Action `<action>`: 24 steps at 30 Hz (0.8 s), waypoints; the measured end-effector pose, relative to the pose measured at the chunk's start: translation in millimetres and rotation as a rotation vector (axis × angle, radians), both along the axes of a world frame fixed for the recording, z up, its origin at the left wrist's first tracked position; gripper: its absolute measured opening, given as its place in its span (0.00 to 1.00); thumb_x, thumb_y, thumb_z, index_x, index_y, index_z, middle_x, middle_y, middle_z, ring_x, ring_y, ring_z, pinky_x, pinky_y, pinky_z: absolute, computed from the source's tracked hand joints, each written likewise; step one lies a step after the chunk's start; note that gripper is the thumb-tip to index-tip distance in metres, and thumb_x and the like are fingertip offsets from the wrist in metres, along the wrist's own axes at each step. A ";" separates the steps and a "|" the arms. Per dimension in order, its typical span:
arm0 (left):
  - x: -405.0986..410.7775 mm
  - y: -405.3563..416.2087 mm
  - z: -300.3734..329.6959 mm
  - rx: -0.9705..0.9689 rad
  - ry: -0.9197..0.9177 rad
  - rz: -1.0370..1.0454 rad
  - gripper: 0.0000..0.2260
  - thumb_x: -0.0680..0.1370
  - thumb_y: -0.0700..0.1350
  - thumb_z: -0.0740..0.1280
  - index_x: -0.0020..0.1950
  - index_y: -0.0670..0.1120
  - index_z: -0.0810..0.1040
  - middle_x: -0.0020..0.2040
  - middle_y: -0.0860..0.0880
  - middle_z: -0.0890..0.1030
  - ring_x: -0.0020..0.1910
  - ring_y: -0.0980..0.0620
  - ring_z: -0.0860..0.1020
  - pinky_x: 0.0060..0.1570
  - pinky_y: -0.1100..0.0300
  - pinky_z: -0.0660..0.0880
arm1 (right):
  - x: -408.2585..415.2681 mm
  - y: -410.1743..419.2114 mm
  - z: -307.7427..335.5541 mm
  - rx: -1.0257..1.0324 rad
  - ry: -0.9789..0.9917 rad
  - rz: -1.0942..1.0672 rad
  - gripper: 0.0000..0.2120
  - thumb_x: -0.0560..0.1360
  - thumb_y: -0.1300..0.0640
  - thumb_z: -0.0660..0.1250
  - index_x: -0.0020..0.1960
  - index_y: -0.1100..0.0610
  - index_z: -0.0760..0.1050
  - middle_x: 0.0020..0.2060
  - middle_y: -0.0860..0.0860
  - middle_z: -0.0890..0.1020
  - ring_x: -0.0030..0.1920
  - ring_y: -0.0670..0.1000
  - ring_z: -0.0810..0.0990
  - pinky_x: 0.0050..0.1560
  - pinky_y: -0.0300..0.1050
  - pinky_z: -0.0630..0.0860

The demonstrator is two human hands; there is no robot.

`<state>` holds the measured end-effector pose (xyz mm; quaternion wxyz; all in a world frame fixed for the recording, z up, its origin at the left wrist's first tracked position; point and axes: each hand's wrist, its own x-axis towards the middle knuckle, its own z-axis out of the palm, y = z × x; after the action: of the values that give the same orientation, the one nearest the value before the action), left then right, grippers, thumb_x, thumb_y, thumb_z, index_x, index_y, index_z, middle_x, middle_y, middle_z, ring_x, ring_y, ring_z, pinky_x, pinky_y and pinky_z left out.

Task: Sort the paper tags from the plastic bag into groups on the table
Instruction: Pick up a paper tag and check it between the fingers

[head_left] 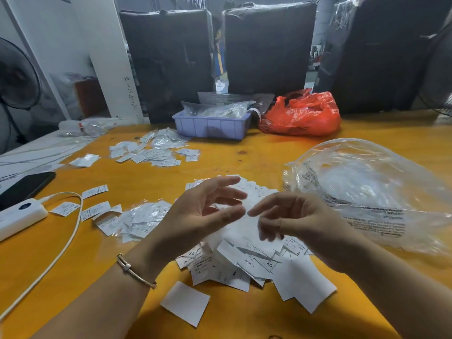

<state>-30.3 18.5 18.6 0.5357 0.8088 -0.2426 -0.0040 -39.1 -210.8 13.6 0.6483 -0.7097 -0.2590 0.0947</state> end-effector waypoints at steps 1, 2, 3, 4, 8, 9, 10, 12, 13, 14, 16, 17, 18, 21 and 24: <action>-0.5 -0.8 0.4 -0.014 0.021 -0.029 0.26 0.71 0.55 0.75 0.68 0.53 0.74 0.56 0.54 0.84 0.57 0.54 0.82 0.56 0.59 0.79 | -1.2 2.2 -0.7 -0.004 -0.007 0.005 0.06 0.72 0.58 0.72 0.49 0.55 0.83 0.36 0.56 0.84 0.37 0.51 0.79 0.39 0.40 0.75; -1.0 -1.5 0.7 -0.026 0.029 -0.047 0.24 0.71 0.51 0.77 0.65 0.52 0.77 0.53 0.52 0.85 0.54 0.52 0.83 0.55 0.59 0.79 | -2.6 4.6 -0.9 -0.001 -0.017 -0.002 0.06 0.71 0.57 0.73 0.48 0.56 0.83 0.35 0.56 0.84 0.37 0.52 0.80 0.39 0.40 0.76; -1.5 -2.2 0.6 -0.030 0.026 -0.054 0.21 0.71 0.47 0.77 0.63 0.50 0.79 0.50 0.50 0.85 0.51 0.51 0.84 0.54 0.59 0.80 | -3.6 6.8 -1.0 0.004 -0.035 -0.021 0.07 0.70 0.57 0.74 0.47 0.58 0.82 0.35 0.56 0.84 0.36 0.52 0.80 0.39 0.40 0.77; -2.0 -3.1 0.4 -0.030 0.020 -0.055 0.17 0.71 0.43 0.77 0.60 0.48 0.81 0.47 0.48 0.86 0.48 0.49 0.85 0.52 0.59 0.80 | -4.5 8.0 -1.0 0.004 -0.057 -0.053 0.09 0.69 0.57 0.74 0.46 0.60 0.81 0.35 0.57 0.84 0.36 0.52 0.81 0.39 0.40 0.77; -1.8 -3.2 -0.3 -0.016 0.013 -0.025 0.11 0.71 0.36 0.76 0.52 0.45 0.84 0.41 0.46 0.85 0.42 0.47 0.84 0.47 0.60 0.80 | -3.0 4.9 -0.5 0.021 -0.116 -0.211 0.10 0.68 0.63 0.75 0.47 0.62 0.78 0.37 0.57 0.85 0.37 0.56 0.82 0.41 0.42 0.79; -1.3 -2.1 0.5 -0.011 0.015 -0.016 0.11 0.71 0.37 0.76 0.52 0.45 0.84 0.41 0.46 0.85 0.42 0.48 0.84 0.46 0.61 0.80 | -2.2 3.6 -0.5 0.027 -0.127 -0.244 0.10 0.68 0.65 0.75 0.47 0.62 0.78 0.37 0.58 0.85 0.38 0.58 0.83 0.42 0.43 0.80; -1.1 -0.9 1.4 -0.008 0.022 -0.014 0.11 0.70 0.38 0.76 0.51 0.46 0.85 0.40 0.46 0.85 0.41 0.49 0.84 0.45 0.62 0.79 | -2.1 3.3 -0.2 0.029 -0.141 -0.265 0.10 0.68 0.67 0.75 0.48 0.61 0.78 0.37 0.57 0.85 0.39 0.58 0.83 0.43 0.43 0.80; -1.9 0.4 3.0 -0.001 0.049 -0.038 0.12 0.69 0.43 0.77 0.51 0.46 0.85 0.39 0.47 0.85 0.40 0.51 0.83 0.44 0.63 0.79 | -3.9 4.8 0.3 0.021 -0.177 -0.273 0.10 0.69 0.68 0.74 0.47 0.60 0.79 0.37 0.56 0.85 0.38 0.56 0.84 0.43 0.43 0.80; -2.6 0.1 3.2 0.012 0.056 -0.059 0.12 0.69 0.46 0.77 0.51 0.46 0.85 0.39 0.47 0.85 0.39 0.51 0.83 0.43 0.63 0.79 | -5.2 6.3 0.2 0.017 -0.198 -0.268 0.10 0.69 0.68 0.75 0.47 0.60 0.79 0.37 0.55 0.85 0.38 0.54 0.84 0.42 0.42 0.80; -3.2 -0.9 3.2 0.032 0.054 -0.079 0.12 0.69 0.47 0.77 0.51 0.46 0.85 0.39 0.47 0.84 0.39 0.52 0.83 0.43 0.64 0.79 | -6.9 7.8 0.1 0.010 -0.222 -0.264 0.10 0.68 0.68 0.75 0.47 0.60 0.79 0.36 0.54 0.85 0.37 0.52 0.84 0.42 0.42 0.80; -4.2 -3.4 3.0 0.064 0.036 -0.104 0.11 0.70 0.48 0.75 0.50 0.45 0.85 0.38 0.48 0.85 0.38 0.52 0.83 0.41 0.64 0.78 | -9.6 10.2 1.1 -0.018 -0.279 -0.273 0.10 0.68 0.66 0.76 0.47 0.59 0.80 0.36 0.53 0.85 0.37 0.51 0.83 0.41 0.46 0.80; -4.1 -4.1 2.8 0.065 0.025 -0.101 0.10 0.71 0.47 0.74 0.48 0.44 0.86 0.38 0.48 0.85 0.37 0.53 0.82 0.40 0.64 0.78 | -9.9 10.5 1.9 -0.035 -0.298 -0.285 0.10 0.68 0.65 0.76 0.47 0.58 0.80 0.36 0.52 0.85 0.37 0.52 0.83 0.42 0.48 0.80; -3.5 -3.8 2.6 0.059 0.014 -0.086 0.08 0.72 0.46 0.73 0.46 0.43 0.85 0.37 0.48 0.85 0.35 0.53 0.82 0.38 0.65 0.77 | -9.4 9.6 2.4 -0.048 -0.304 -0.303 0.09 0.68 0.63 0.76 0.47 0.57 0.80 0.37 0.52 0.85 0.38 0.52 0.83 0.43 0.50 0.80; -0.7 1.0 1.7 0.023 0.000 -0.009 0.05 0.73 0.44 0.73 0.43 0.42 0.85 0.34 0.47 0.84 0.32 0.53 0.81 0.36 0.64 0.76 | -0.6 0.7 2.2 -0.160 -0.310 -0.441 0.07 0.70 0.60 0.75 0.46 0.54 0.80 0.37 0.50 0.84 0.38 0.48 0.82 0.42 0.47 0.79; 1.6 4.3 0.8 -0.066 0.035 0.051 0.10 0.70 0.47 0.74 0.40 0.40 0.83 0.32 0.46 0.83 0.31 0.53 0.80 0.35 0.64 0.77 | 10.3 -11.9 -3.6 -0.567 -0.392 -0.530 0.06 0.71 0.57 0.74 0.45 0.49 0.79 0.37 0.44 0.81 0.37 0.44 0.79 0.39 0.40 0.76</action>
<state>-28.7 22.8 19.5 0.5662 0.7964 -0.2123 0.0034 -28.9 -222.7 10.0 0.3682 -0.9062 -0.1498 -0.1441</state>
